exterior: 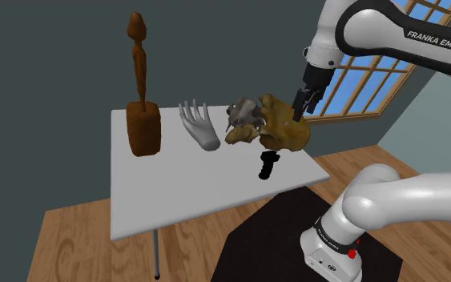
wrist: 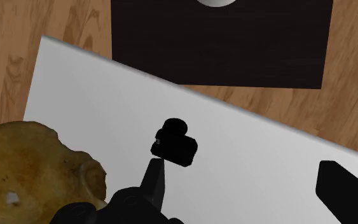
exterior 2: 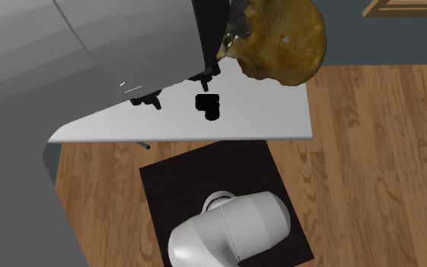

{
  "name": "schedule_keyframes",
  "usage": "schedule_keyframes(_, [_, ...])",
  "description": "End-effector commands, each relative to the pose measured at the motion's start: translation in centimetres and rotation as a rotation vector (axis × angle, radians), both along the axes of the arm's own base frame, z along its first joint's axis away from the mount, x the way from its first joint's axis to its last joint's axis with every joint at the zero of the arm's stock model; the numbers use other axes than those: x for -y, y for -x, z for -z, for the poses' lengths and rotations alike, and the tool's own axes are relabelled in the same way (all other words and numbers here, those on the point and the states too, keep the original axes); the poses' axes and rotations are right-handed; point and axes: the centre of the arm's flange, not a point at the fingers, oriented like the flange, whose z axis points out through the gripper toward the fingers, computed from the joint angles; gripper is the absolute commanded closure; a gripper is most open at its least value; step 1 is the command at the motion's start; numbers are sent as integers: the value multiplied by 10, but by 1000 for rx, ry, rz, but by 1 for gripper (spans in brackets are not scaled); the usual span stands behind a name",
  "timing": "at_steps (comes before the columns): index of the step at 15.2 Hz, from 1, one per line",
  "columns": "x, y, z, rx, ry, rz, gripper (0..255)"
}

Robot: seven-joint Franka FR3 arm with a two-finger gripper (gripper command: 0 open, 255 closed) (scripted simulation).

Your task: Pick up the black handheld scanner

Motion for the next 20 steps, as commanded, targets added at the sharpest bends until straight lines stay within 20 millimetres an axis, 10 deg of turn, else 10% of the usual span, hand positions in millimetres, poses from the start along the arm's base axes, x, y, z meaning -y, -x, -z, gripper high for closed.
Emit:
schedule_keyframes(1, [0, 0, 0, 0, 0, 0, 0])
schedule_keyframes(20, [96, -49, 223, 69, -70, -786, 0])
